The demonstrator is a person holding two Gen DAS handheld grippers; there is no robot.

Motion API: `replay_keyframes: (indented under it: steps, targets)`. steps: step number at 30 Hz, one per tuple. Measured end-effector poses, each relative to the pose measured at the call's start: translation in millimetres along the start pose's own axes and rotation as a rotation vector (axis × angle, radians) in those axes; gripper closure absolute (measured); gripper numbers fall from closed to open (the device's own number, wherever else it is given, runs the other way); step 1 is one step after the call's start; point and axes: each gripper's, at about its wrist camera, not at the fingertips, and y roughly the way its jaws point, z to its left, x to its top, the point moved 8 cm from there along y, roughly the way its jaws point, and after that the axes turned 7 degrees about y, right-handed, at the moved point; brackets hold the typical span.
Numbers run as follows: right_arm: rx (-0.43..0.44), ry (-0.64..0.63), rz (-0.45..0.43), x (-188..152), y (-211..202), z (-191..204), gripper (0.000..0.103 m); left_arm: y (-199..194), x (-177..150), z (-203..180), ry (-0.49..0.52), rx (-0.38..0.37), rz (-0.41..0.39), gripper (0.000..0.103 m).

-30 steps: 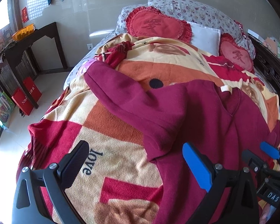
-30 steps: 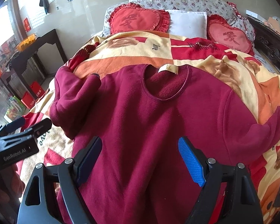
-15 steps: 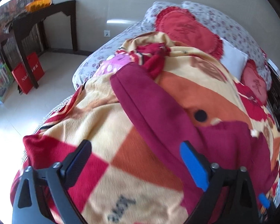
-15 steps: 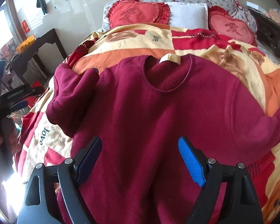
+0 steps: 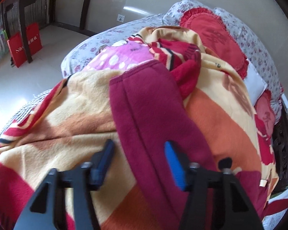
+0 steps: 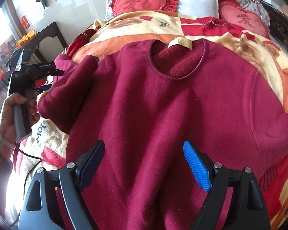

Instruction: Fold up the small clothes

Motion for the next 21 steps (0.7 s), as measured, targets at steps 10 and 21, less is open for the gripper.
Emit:
replay_keyframes:
  steps: [10, 21]
  targets:
    - [0.011, 0.03, -0.02, 3, -10, -13, 0.036, -82, 7, -59, 0.125, -0.11, -0.11, 0.095]
    - [-0.046, 0.128, -0.109, 11, -59, -75, 0.036, -171, -74, -266, 0.431, -0.47, -0.12, 0.095]
